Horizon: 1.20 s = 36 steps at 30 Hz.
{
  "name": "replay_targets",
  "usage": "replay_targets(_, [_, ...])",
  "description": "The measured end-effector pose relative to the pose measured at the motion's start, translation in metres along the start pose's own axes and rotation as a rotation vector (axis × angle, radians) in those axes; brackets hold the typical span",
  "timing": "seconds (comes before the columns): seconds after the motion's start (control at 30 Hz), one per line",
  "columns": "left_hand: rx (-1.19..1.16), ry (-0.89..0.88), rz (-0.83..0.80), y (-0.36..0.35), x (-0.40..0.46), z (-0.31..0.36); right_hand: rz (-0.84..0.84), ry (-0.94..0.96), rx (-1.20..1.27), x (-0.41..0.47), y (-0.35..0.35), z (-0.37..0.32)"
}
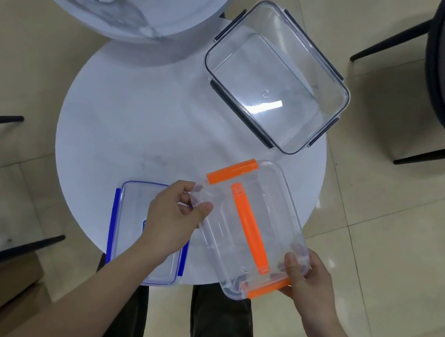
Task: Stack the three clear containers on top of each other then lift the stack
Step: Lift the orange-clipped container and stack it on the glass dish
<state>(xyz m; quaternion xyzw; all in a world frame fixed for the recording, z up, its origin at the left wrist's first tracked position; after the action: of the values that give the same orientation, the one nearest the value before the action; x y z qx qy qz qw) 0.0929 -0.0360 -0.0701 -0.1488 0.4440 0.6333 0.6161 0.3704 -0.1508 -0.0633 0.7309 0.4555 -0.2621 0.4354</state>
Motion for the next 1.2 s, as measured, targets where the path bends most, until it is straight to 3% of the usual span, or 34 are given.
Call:
replay_targets(0.87, [-0.083,0.074,-0.02,-0.002,0.002,0.001,0.021,0.041,-0.036,0.004,0.001,0.006])
replay_targets(1.2, [-0.22,0.093,0.017,0.013,-0.011,0.01,0.118,0.149,-0.151,-0.004,0.004,-0.012])
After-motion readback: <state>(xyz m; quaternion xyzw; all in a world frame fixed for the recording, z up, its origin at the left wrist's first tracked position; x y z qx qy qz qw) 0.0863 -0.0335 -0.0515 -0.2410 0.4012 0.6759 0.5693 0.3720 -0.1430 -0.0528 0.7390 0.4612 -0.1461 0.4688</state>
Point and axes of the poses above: each hand's wrist, its own x-axis towards the middle knuckle, its own y-axis out of the back of the hand, z = x × y, the point moved 8 cm from there along x, towards the middle knuckle, and after that the axes turned 6 degrees about z, right-handed, at the moved point
